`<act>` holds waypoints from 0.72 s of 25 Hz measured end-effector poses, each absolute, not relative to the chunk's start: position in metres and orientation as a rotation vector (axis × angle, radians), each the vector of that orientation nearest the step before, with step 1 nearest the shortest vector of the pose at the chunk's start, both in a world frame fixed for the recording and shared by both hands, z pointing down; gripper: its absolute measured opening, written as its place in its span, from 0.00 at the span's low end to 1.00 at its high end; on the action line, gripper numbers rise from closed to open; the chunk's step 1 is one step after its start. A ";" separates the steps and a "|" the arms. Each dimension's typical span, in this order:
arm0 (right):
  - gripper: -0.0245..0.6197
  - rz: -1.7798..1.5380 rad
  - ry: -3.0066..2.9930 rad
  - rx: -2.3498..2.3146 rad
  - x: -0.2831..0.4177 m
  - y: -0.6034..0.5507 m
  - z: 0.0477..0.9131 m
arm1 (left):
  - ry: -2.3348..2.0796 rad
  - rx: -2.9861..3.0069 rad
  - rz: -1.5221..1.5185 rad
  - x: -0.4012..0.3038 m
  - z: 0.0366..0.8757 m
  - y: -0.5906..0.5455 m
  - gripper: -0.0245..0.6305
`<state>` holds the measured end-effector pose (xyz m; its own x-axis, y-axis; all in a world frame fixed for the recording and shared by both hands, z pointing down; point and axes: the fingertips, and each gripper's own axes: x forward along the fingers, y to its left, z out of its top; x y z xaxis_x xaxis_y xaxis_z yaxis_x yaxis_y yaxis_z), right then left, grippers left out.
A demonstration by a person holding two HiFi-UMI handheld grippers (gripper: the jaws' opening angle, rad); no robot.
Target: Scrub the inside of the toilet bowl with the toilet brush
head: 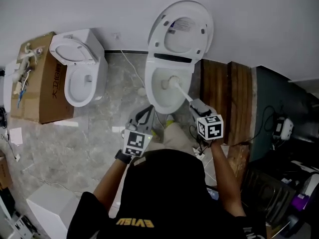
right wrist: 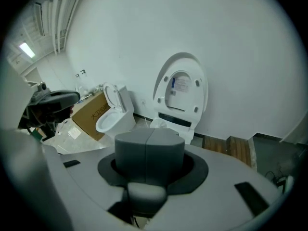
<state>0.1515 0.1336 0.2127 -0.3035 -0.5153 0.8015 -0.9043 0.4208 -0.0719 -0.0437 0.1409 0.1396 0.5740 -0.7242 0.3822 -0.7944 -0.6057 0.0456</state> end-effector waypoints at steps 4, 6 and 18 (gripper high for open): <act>0.29 0.621 -2.007 1.248 0.147 0.153 0.164 | -1.265 2.663 0.456 -0.053 0.115 0.136 0.07; 0.29 0.612 -2.019 1.297 0.151 0.158 0.145 | -1.265 2.696 0.448 -0.054 0.105 0.132 0.07; 0.29 0.490 -2.050 1.272 0.188 0.154 0.112 | -1.334 2.684 0.395 -0.018 0.098 0.116 0.07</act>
